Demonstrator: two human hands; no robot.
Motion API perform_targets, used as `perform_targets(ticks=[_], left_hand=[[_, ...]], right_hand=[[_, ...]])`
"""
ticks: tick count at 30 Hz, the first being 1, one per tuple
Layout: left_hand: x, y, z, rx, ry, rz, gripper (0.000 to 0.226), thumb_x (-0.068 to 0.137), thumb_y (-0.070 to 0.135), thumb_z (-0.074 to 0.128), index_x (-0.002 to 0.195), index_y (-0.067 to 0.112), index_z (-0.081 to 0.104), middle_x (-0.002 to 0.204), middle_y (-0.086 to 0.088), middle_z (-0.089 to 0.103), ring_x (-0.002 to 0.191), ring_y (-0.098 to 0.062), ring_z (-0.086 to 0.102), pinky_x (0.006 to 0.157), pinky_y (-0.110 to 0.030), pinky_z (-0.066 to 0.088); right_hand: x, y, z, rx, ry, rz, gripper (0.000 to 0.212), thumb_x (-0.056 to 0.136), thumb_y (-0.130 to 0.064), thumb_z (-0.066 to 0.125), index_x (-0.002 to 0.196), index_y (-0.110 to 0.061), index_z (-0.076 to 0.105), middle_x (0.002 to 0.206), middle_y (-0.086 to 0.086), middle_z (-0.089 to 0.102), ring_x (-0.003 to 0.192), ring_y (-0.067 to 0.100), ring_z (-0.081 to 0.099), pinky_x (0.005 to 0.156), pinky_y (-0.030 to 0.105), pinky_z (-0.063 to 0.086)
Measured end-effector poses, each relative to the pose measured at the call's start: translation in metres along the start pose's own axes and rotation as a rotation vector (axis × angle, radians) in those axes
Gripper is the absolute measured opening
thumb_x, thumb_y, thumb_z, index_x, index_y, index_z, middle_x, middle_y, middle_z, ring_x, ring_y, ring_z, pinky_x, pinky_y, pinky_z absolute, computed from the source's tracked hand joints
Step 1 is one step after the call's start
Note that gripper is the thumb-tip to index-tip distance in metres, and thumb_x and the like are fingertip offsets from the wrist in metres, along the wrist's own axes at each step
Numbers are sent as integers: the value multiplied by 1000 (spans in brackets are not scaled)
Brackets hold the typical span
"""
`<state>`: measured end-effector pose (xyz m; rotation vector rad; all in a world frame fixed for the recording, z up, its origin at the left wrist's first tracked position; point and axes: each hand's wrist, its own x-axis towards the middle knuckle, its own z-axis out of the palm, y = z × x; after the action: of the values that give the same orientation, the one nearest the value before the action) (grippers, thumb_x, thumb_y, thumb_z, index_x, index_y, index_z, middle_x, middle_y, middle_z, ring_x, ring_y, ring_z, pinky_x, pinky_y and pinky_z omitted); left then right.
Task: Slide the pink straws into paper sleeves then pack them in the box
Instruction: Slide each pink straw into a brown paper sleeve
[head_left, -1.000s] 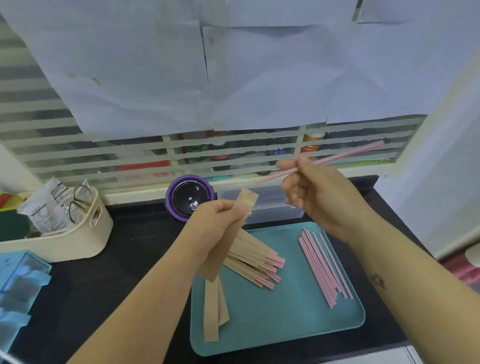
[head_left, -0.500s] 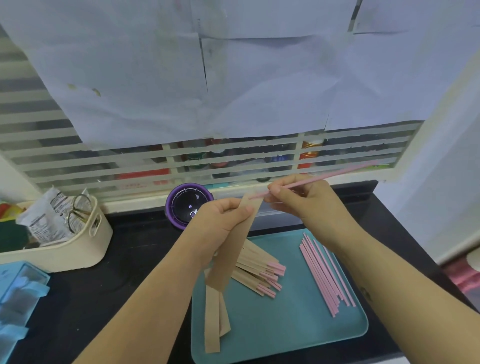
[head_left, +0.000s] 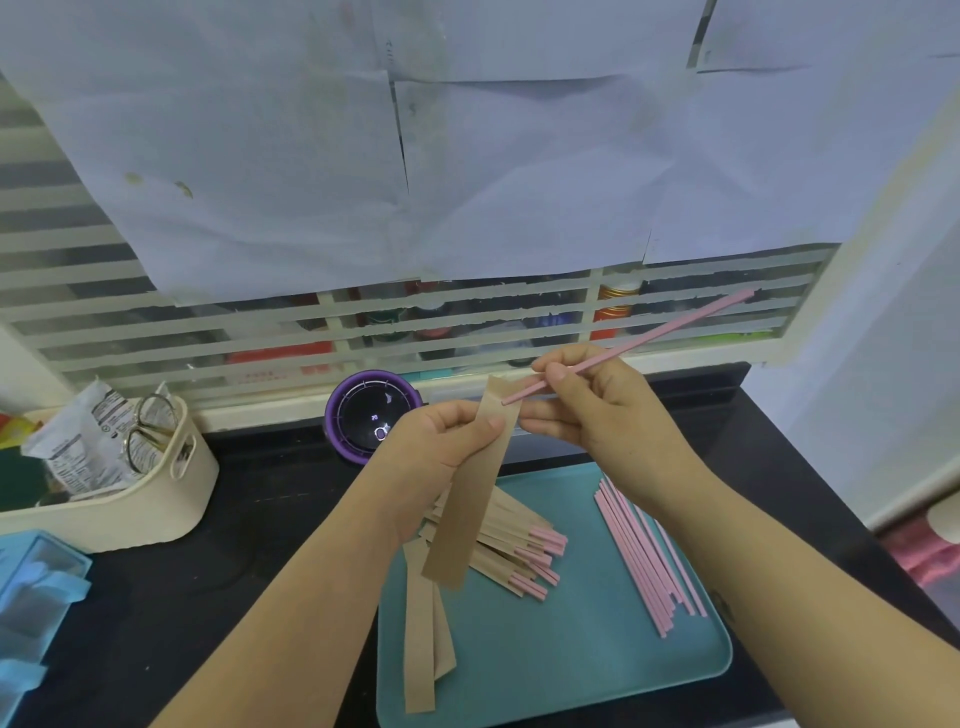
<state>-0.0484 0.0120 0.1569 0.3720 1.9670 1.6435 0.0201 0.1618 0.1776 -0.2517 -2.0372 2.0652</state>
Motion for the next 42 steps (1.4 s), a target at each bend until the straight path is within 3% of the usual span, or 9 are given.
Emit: perform_targets(ticks=[7,11,18,23,28,33,37,42], left_hand=[[-1,0,-3,-6,-30,35,9,86,19,64,92,16,71,76,7,73,70,-3,65,75,-22,52],[-1,0,-3,-20,-32,28,9,85,19,65,91,16,71,76,6,73,72,-6,65,80,-27,52],[-3,1,0,-9,-29,19,7,84,18,66,89,16,70,72,7,72,68,-3,63,77,-24,52],[-5,1,2,-1,-31,17,7,85,18,66,90,17,71,70,11,72,63,2,62,66,-14,51],[-5,-1,2,51,-32,-3,9,85,22,66,90,19,73,71,11,71,65,2,62,72,-21,49],[-7,1,3,116,-40,12,8,84,27,67,87,22,73,69,15,70,60,8,59,66,-19,45],[-6,1,3,157,-43,3,12,80,34,70,86,25,75,75,11,72,66,0,61,75,-28,47],[-7,1,4,126,-82,-16,10,77,30,74,86,25,77,83,4,75,76,-11,65,85,-34,50]], right_hand=[[0,3,-1,-191,-26,-86,12,97,-13,45,100,-16,57,96,2,70,86,12,70,75,20,57],[0,2,-3,-305,-63,-114,12,96,-14,47,101,-17,58,98,2,71,90,9,69,82,20,55],[-1,-2,-5,-433,-94,-126,10,97,-15,48,95,-22,54,86,-10,65,84,-2,65,76,9,51],[-2,-6,-11,-368,-105,-107,7,96,-15,49,99,-13,54,87,0,67,82,7,69,75,16,55],[-2,-9,-15,-283,-119,-63,7,95,-11,49,101,-8,52,91,9,66,80,15,71,75,21,57],[2,-9,-17,-311,-105,-48,6,93,-12,53,100,-11,53,82,5,66,77,16,71,76,27,58],[7,-10,-22,-309,-143,6,8,92,-11,57,99,-8,56,72,3,69,80,21,71,78,32,59],[10,-10,-26,-339,-238,31,5,88,-8,60,92,-10,58,80,12,73,84,25,72,84,36,57]])
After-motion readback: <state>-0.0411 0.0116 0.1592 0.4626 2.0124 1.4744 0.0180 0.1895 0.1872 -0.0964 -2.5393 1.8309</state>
